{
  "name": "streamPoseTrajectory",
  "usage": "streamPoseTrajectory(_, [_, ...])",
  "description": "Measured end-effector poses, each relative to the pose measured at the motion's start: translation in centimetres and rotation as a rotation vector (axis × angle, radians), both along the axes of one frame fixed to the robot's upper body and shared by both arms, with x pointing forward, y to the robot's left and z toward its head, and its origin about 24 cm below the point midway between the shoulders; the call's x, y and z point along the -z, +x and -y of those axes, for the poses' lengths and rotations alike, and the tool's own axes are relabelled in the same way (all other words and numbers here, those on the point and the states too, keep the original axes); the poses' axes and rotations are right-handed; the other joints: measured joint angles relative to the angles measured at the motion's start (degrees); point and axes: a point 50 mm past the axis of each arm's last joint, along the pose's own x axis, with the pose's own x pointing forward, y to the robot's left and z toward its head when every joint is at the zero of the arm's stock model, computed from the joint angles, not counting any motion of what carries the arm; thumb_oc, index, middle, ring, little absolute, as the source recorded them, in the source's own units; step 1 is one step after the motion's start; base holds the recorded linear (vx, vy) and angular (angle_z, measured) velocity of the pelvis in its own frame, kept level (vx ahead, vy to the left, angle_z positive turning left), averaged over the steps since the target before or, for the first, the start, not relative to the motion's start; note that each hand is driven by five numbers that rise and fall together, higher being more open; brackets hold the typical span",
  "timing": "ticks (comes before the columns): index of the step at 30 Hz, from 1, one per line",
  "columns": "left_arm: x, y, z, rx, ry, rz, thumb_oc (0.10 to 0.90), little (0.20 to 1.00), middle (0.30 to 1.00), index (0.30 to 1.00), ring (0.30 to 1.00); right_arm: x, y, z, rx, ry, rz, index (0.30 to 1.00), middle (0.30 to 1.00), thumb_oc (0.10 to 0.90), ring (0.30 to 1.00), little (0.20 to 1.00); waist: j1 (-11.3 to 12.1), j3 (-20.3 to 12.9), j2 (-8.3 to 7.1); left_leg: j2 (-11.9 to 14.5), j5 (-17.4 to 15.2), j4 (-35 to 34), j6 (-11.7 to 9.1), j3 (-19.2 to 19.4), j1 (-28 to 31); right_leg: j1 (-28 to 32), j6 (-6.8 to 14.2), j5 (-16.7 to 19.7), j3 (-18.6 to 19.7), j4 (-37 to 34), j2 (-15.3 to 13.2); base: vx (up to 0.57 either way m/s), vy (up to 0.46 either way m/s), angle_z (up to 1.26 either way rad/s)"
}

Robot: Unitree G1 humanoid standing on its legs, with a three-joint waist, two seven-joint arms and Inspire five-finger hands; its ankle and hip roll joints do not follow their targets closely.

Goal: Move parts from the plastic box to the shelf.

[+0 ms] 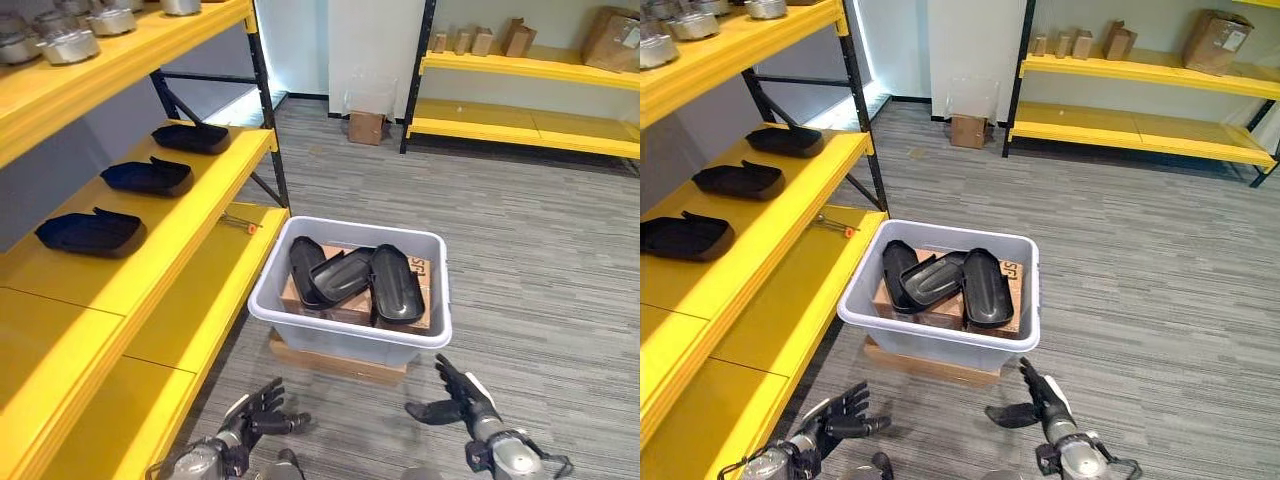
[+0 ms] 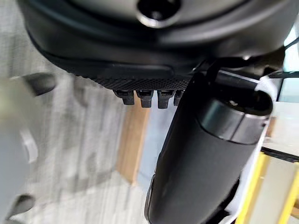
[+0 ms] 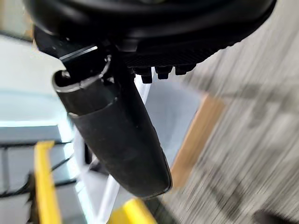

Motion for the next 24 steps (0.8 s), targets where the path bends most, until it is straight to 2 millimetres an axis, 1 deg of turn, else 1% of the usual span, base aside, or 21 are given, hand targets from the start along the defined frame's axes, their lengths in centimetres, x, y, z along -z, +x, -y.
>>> streamPoseTrajectory(1, [-0.1,0.2,0.1,0.020,0.011,0.005,0.900,1.000,1.000,1.000,1.000,-0.5,0.9,-0.2,0.002,-0.003,0.029,1.000,1.000,0.900,1.000,1.000,0.9,-0.1,-0.13,-0.7,-0.5,-0.6,0.3,1.4,0.1,-1.6,-0.6,1.5,-1.0,0.7,-1.3,0.07,0.195,-0.47])
streamPoseTrajectory(2, [-0.1,0.2,0.2,0.036,0.021,0.005,0.900,1.000,1.000,1.000,1.000,-0.9,1.5,-0.2,0.005,-0.007,0.049,1.000,1.000,0.900,1.000,1.000,1.4,-0.1,-0.16,-1.2,-0.5,-1.2,0.9,2.3,0.2,-2.7,-0.6,2.7,-0.9,1.0,-2.0,0.06,0.172,-0.44])
streamPoseTrajectory(4, [0.1,0.0,0.1,0.040,0.022,-0.004,0.900,1.000,1.000,1.000,1.000,-1.4,2.4,-0.3,0.009,-0.013,0.080,1.000,1.000,0.900,1.000,1.000,1.2,-0.2,-0.34,-2.4,0.2,-3.1,3.1,3.3,0.7,-5.1,-0.2,5.5,-0.4,2.8,-3.2,0.10,0.165,-0.24])
streamPoseTrajectory(5, [0.0,0.0,0.0,0.043,0.026,-0.004,0.900,1.000,1.000,1.000,1.000,-1.4,2.5,-0.4,0.011,-0.014,0.080,1.000,1.000,0.900,1.000,1.000,1.0,-0.2,-0.42,-2.9,0.5,-4.7,4.0,3.4,1.5,-6.9,1.6,2.1,0.1,6.4,-2.3,0.14,0.187,-0.06])
streamPoseTrajectory(6, [-0.1,0.1,-0.1,0.053,0.035,-0.008,0.900,1.000,1.000,1.000,1.000,-1.2,2.3,-0.4,0.012,-0.016,0.075,1.000,1.000,0.900,1.000,1.000,0.8,-0.3,-0.19,-2.7,1.4,-6.5,4.0,3.4,2.3,-7.8,1.0,-2.1,0.4,6.9,1.2,0.12,0.132,0.03])
streamPoseTrajectory(7, [-0.3,0.2,-0.3,0.060,0.044,-0.003,0.900,1.000,1.000,1.000,1.000,-1.1,2.1,-0.5,0.012,-0.019,0.069,1.000,1.000,0.900,1.000,1.000,0.3,-0.5,-0.84,-3.2,2.3,-8.4,4.0,4.0,3.2,-8.2,-0.1,-4.1,-0.9,4.8,4.6,0.06,0.066,-0.03])
streamPoseTrajectory(8, [-0.3,0.3,-0.4,0.056,0.050,-0.001,0.900,1.000,1.000,1.000,1.000,-1.0,2.1,-0.5,0.013,-0.020,0.068,1.000,1.000,0.900,1.000,1.000,0.3,-0.9,-1.36,-3.8,2.5,-9.0,4.0,4.6,3.3,-8.7,-0.7,-4.2,-2.2,2.3,5.8,0.09,0.035,-0.19])
streamPoseTrajectory(9, [-0.4,0.3,-0.4,0.049,0.056,0.001,0.900,1.000,1.000,1.000,1.000,-1.1,2.1,-0.4,0.018,-0.023,0.073,1.000,1.000,0.900,1.000,1.000,0.2,-1.2,-1.95,-4.6,2.4,-9.0,3.7,5.3,3.3,-8.4,-3.4,-2.8,-4.5,-3.6,7.2,0.12,0.023,-0.31])
streamPoseTrajectory(10, [-0.2,0.3,-0.1,0.043,0.048,-0.003,0.900,1.000,1.000,1.000,1.000,-1.1,2.1,-0.2,0.024,-0.033,0.073,1.000,1.000,0.900,1.000,1.000,-0.4,-1.2,-1.36,-4.5,2.1,-9.2,3.1,5.5,3.5,-7.4,-4.6,-2.3,-5.3,-6.7,7.8,0.12,0.024,-0.30])
streamPoseTrajectory(11, [-0.1,0.2,0.2,0.049,0.044,-0.007,0.900,1.000,1.000,1.000,1.000,-1.0,2.0,0.0,0.028,-0.038,0.069,1.000,1.000,0.900,1.000,1.000,-0.6,-1.6,-0.78,-4.2,2.1,-9.7,2.8,5.5,3.5,-7.0,-4.2,-1.8,-5.1,-8.4,8.5,0.14,0.021,-0.29])
streamPoseTrajectory(12, [-0.2,0.3,0.8,0.082,0.037,0.001,0.900,1.000,1.000,1.000,1.000,-1.0,1.8,0.4,0.036,-0.055,0.067,1.000,1.000,0.900,1.000,1.000,-0.9,-2.0,-0.16,-3.9,3.3,-11.1,1.9,5.9,3.7,-6.3,-4.1,0.1,-4.8,-11.5,9.7,0.10,0.005,-0.23])
streamPoseTrajectory(13, [-0.3,0.4,1.0,0.088,0.034,0.007,0.900,1.000,1.000,1.000,1.000,-1.0,1.7,0.5,0.041,-0.061,0.068,1.000,1.000,0.900,1.000,1.000,-1.3,-1.9,-0.21,-3.9,3.4,-11.3,1.8,6.0,3.7,-6.3,-4.4,0.3,-4.6,-11.4,9.7,0.21,-0.032,-0.15])
streamPoseTrajectory(15, [-0.4,0.7,1.6,0.112,0.023,0.017,0.900,1.000,1.000,1.000,1.000,-1.1,1.6,1.1,0.084,-0.090,0.080,1.000,1.000,0.900,1.000,1.000,-3.2,-1.8,-0.55,-4.3,3.2,-11.7,2.7,5.4,3.7,-7.6,-3.1,-0.6,-4.1,-7.6,8.8,0.22,-0.064,0.06])
streamPoseTrajectory(16, [-0.4,1.0,2.2,0.125,0.012,0.023,0.900,1.000,1.000,1.000,1.000,-1.4,1.6,1.8,0.136,-0.109,0.103,1.000,1.000,0.900,1.000,1.000,-4.5,-1.5,-0.31,-5.5,3.2,-13.1,3.4,3.6,4.6,-13.7,1.5,-3.9,-1.4,2.1,6.5,0.19,-0.044,0.18])
streamPoseTrajectory(17, [-0.4,1.1,2.6,0.129,0.003,0.028,0.900,1.000,1.000,1.000,1.000,-1.4,1.4,2.2,0.163,-0.118,0.110,1.000,1.000,0.900,1.000,1.000,-5.2,-1.4,-0.08,-5.7,3.4,-13.2,3.8,3.1,5.0,-14.8,2.2,-5.2,-0.2,-0.3,5.7,0.33,-0.070,0.28])
streamPoseTrajectory(18, [-0.4,1.2,2.8,0.132,-0.006,0.030,0.900,1.000,1.000,1.000,1.000,-1.5,1.2,2.7,0.195,-0.128,0.114,1.000,1.000,0.900,1.000,1.000,-6.2,-1.3,-0.16,-5.9,2.8,-12.7,3.6,2.9,5.3,-16.1,3.2,-3.0,1.9,-6.3,4.0,0.29,-0.058,0.28])
streamPoseTrajectory(20, [-0.4,1.0,2.7,0.135,-0.009,0.029,0.900,1.000,1.000,1.000,1.000,-1.7,0.6,3.2,0.220,-0.122,0.124,1.000,1.000,0.900,1.000,1.000,-6.6,-1.0,-0.73,-6.1,1.9,-11.6,3.3,2.4,5.8,-16.3,3.6,1.7,4.2,-15.3,1.5,0.26,-0.053,0.36])
streamPoseTrajectory(21, [-0.3,0.8,2.7,0.136,-0.012,0.026,0.900,1.000,1.000,1.000,1.000,-2.1,0.2,3.3,0.222,-0.117,0.144,1.000,1.000,0.900,1.000,1.000,-6.5,-0.9,-0.84,-6.1,1.7,-11.0,3.2,2.0,5.9,-16.0,3.5,2.5,4.1,-17.4,1.0,0.28,-0.069,0.39])
streamPoseTrajectory(22, [-0.2,0.2,2.3,0.135,-0.006,0.011,0.900,1.000,1.000,1.000,1.000,-2.5,0.1,3.1,0.212,-0.103,0.176,1.000,1.000,0.900,1.000,1.000,-6.4,-0.8,-1.52,-6.0,1.1,-10.9,2.3,1.5,6.9,-15.0,3.6,2.6,4.0,-18.9,0.5,0.37,-0.093,0.33])
streamPoseTrajectory(23, [0.0,-0.4,1.9,0.132,-0.001,-0.006,0.900,1.000,1.000,1.000,1.000,-3.1,0.3,3.0,0.198,-0.106,0.208,1.000,1.000,0.900,1.000,1.000,-6.5,-0.5,-1.96,-5.5,0.8,-10.4,0.9,1.2,7.7,-13.7,3.4,4.7,3.8,-19.5,0.4,0.34,-0.080,0.28])
streamPoseTrajectory(24, [0.1,-0.7,2.0,0.133,-0.004,-0.013,0.900,1.000,1.000,1.000,1.000,-3.6,0.5,3.1,0.185,-0.131,0.240,1.000,1.000,0.900,1.000,1.000,-6.6,-0.2,-1.65,-4.7,0.5,-10.0,0.2,1.3,7.9,-13.5,3.6,5.3,2.6,-19.4,0.6,0.35,-0.070,0.13])
